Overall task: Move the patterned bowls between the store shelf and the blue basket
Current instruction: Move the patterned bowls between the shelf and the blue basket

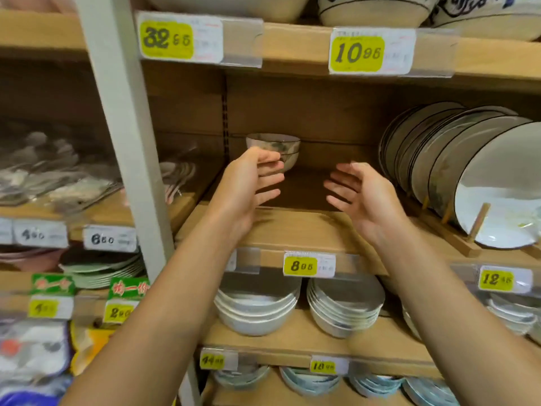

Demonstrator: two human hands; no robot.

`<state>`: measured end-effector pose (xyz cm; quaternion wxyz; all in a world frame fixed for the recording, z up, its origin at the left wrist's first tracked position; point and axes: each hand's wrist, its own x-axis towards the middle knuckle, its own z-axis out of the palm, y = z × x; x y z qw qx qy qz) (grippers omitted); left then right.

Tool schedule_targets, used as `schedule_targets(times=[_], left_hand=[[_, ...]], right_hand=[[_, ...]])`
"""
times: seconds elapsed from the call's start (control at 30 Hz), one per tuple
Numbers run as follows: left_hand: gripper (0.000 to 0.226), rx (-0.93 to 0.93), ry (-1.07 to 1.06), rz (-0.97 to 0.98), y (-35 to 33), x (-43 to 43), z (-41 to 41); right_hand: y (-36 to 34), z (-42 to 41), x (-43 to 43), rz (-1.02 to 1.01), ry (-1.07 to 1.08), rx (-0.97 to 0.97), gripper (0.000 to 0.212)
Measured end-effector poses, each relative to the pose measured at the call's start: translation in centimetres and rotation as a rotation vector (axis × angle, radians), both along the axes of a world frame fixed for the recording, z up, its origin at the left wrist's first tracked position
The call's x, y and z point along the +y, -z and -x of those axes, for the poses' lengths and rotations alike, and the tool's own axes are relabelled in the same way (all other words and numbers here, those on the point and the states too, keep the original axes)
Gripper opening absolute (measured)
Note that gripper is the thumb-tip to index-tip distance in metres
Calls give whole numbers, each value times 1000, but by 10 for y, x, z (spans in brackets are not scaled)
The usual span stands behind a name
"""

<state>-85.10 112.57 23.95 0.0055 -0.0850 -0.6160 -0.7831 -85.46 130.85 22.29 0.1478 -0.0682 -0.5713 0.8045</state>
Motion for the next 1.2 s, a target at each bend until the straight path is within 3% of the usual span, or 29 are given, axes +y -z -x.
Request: schedule_targets(times=[0.2,0.47,0.83,1.07,1.2], left_hand=[[32,3,-121,24,37,-33,-84],[27,-177,-340,24,103,-89,-200],[24,-514,-667,-34,202,-269,-277],[22,-592,-575,172,243,-364,-277],[20,-606,-501,317,279,-386,-262]], right_hand=[[35,-58,-7,-4,-123,28,16],[97,-132,-82,52,-442,25,26],[215,-195,-263,-215,-690,-365,25],[288,-216,-361,-426,-674,-623,10],[334,-225,-386,-465,-617,-827,19]])
